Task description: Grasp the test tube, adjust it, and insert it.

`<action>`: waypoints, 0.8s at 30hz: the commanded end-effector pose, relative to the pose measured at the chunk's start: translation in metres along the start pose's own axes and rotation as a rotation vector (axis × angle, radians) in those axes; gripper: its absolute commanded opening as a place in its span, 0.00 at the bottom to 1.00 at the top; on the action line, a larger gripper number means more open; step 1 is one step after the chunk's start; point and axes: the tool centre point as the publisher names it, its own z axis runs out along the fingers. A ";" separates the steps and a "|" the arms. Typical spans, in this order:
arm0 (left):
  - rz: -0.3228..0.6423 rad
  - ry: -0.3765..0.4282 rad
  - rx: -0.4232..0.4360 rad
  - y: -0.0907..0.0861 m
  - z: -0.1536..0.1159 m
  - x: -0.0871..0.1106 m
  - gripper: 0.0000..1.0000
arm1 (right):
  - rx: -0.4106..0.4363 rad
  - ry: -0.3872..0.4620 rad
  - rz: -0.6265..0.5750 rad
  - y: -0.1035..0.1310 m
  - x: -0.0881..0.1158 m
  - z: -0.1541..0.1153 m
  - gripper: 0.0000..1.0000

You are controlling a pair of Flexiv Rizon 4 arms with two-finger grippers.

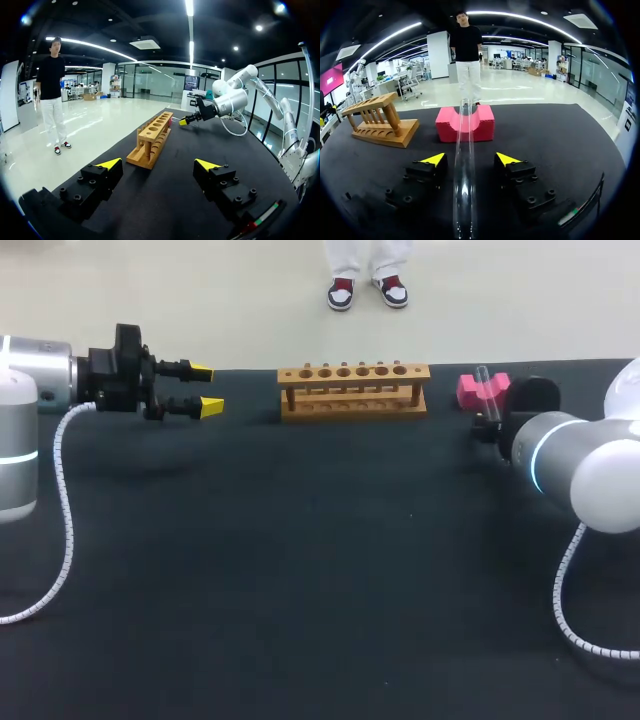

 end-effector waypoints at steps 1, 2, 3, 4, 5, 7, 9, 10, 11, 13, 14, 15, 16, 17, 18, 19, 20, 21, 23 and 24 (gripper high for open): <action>0.002 -0.003 0.003 0.002 0.001 0.001 1.00 | -0.155 -0.364 -0.001 -0.003 0.003 0.002 0.45; 0.002 -0.003 0.003 0.002 0.001 0.001 1.00 | -0.156 -0.364 -0.001 -0.003 0.003 0.002 0.44; 0.002 -0.003 0.003 0.002 0.001 0.001 1.00 | -0.157 -0.362 -0.002 -0.003 0.003 0.002 0.45; 0.002 -0.003 0.003 0.002 0.001 0.001 1.00 | -0.157 -0.362 -0.003 -0.003 0.003 0.002 0.45; 0.002 -0.003 0.003 0.002 0.001 0.001 1.00 | -0.158 -0.361 -0.003 -0.003 0.004 0.002 0.45; 0.002 -0.003 0.003 0.002 0.001 0.001 1.00 | -0.161 -0.356 -0.004 -0.002 0.005 0.002 0.45; 0.002 -0.003 0.003 0.002 0.001 0.001 1.00 | -0.162 -0.351 -0.004 -0.002 0.007 0.002 0.46; 0.002 -0.003 0.003 0.002 0.001 0.001 1.00 | -0.163 -0.349 -0.004 -0.002 0.007 0.002 0.47; 0.002 -0.003 0.003 0.002 0.001 0.001 1.00 | -0.163 -0.349 -0.004 -0.001 0.007 0.002 0.47; 0.002 -0.003 0.003 0.002 0.001 0.001 1.00 | -0.165 -0.342 -0.003 -0.001 0.010 0.003 0.56; 0.002 -0.003 0.003 0.002 0.001 0.001 1.00 | -0.165 -0.341 -0.003 -0.001 0.010 0.003 0.54; 0.002 -0.003 0.003 0.002 0.001 0.001 1.00 | -0.165 -0.339 -0.002 -0.001 0.010 0.003 0.50; 0.002 -0.003 0.003 0.002 0.001 0.001 1.00 | -0.165 -0.338 -0.002 -0.001 0.011 0.003 0.49; 0.002 -0.003 0.003 0.002 0.001 0.001 1.00 | -0.165 -0.337 0.000 -0.001 0.011 0.003 0.49; 0.002 -0.003 0.003 0.002 0.001 0.001 1.00 | -0.165 -0.336 -0.001 -0.001 0.011 0.003 0.49; 0.002 -0.003 0.003 0.002 0.001 0.001 1.00 | -0.164 -0.335 -0.001 -0.002 0.011 0.004 0.49; 0.002 -0.003 0.003 0.002 0.001 0.001 1.00 | -0.164 -0.334 -0.001 -0.002 0.012 0.004 0.46; 0.002 -0.003 0.003 0.002 0.001 0.001 1.00 | -0.163 -0.333 -0.001 -0.002 0.012 0.004 0.36; 0.002 -0.003 0.003 0.002 0.001 0.001 1.00 | -0.162 -0.332 -0.001 -0.003 0.012 0.004 0.17; 0.002 -0.003 0.003 0.002 0.001 0.001 1.00 | -0.161 -0.331 -0.001 -0.003 0.012 0.004 0.07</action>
